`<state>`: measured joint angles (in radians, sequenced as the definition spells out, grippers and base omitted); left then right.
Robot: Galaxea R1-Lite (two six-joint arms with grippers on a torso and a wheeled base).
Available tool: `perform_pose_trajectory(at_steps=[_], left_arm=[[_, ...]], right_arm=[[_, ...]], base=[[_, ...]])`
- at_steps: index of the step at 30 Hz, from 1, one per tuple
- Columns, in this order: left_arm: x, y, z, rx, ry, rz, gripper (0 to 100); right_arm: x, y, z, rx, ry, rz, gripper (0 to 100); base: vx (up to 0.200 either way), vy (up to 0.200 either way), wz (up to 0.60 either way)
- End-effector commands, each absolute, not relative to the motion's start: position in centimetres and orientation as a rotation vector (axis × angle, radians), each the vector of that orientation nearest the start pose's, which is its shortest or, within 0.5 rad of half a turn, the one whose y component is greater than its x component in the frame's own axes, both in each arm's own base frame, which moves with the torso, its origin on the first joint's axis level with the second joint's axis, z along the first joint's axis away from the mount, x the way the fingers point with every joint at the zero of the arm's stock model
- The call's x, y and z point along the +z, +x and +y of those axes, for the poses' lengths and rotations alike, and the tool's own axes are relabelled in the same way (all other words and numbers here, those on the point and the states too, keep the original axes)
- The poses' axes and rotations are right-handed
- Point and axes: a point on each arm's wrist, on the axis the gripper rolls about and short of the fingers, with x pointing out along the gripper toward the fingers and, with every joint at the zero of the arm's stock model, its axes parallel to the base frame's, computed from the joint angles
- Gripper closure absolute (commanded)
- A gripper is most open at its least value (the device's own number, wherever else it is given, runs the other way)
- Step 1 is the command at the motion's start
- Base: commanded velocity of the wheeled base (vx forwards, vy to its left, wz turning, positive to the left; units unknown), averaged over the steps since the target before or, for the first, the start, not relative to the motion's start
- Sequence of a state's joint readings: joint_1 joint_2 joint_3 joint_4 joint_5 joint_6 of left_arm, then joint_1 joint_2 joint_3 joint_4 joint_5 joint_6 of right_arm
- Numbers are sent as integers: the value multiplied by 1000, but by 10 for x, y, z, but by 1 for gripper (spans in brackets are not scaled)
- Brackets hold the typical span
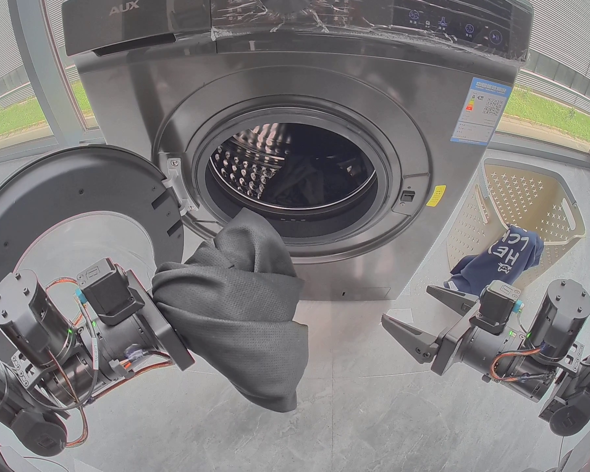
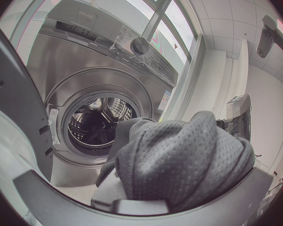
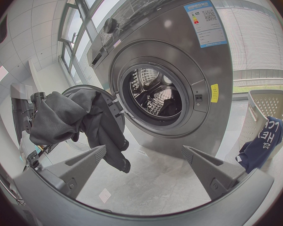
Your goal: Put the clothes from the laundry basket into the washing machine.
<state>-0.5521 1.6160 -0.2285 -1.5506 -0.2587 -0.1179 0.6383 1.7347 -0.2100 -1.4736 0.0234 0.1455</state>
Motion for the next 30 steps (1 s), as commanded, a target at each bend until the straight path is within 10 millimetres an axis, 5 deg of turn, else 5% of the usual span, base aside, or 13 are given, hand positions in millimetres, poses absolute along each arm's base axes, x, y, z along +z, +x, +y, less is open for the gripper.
perform_pose_trajectory(at_steps=[1, 7, 30], left_arm=[[156, 184, -121, -823, -130, -110, 100], [154, 181, -127, -851, -123, -102, 100], [151, 178, -128, -856, -112, -90, 100]], right_arm=[[120, 189, 141, 658, 126, 94, 0], [119, 188, 141, 659, 123, 102, 0], [116, 187, 143, 667, 120, 116, 0]], base=[[200, 0, 0], [200, 0, 0], [0, -17, 0]])
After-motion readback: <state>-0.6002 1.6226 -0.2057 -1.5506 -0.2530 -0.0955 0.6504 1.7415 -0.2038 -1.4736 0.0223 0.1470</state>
